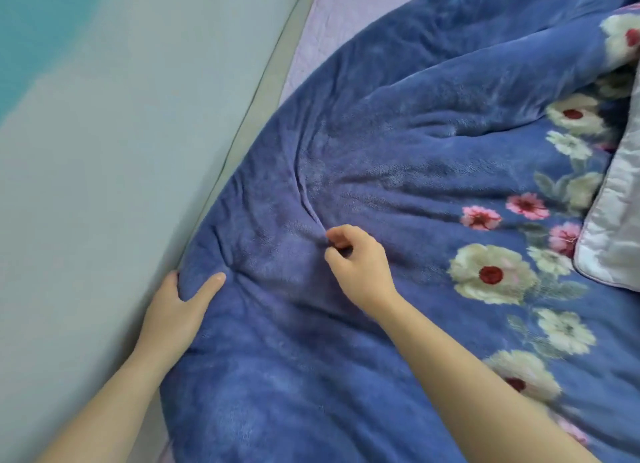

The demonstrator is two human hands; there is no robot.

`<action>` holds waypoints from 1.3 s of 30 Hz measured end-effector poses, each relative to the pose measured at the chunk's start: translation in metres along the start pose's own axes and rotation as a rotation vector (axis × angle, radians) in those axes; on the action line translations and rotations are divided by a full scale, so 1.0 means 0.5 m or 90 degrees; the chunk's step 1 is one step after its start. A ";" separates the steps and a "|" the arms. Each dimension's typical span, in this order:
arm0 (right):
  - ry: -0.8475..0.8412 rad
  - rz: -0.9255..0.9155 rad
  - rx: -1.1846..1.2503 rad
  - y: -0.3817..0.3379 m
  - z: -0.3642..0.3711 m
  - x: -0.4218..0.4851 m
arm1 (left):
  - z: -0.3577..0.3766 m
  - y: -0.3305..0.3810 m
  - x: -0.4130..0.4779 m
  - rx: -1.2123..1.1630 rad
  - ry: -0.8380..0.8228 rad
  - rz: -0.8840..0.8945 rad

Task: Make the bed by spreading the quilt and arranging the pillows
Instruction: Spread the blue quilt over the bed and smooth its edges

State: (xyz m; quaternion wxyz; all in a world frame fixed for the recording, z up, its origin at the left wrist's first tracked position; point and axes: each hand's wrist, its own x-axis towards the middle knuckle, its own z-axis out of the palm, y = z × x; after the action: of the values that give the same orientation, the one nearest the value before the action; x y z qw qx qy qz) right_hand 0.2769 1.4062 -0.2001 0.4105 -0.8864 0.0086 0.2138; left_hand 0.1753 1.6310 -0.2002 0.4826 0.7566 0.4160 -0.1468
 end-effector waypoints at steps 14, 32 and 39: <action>-0.171 -0.126 -0.224 0.198 0.038 -0.562 | 0.038 -0.234 -0.323 -0.480 -0.116 -0.259; -0.052 0.093 0.189 0.225 0.023 -0.635 | -0.101 -0.155 -0.459 0.260 0.262 0.264; -0.281 0.051 -0.296 0.199 0.114 -0.622 | -0.094 -0.322 -0.377 0.527 0.055 0.036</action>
State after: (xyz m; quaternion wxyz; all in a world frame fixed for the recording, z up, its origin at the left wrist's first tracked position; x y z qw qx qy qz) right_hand -0.0458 1.3322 -0.1845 0.1800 -0.8876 -0.0952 0.4131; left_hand -0.0724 1.6094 -0.1575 0.1241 0.9033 0.3206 -0.2565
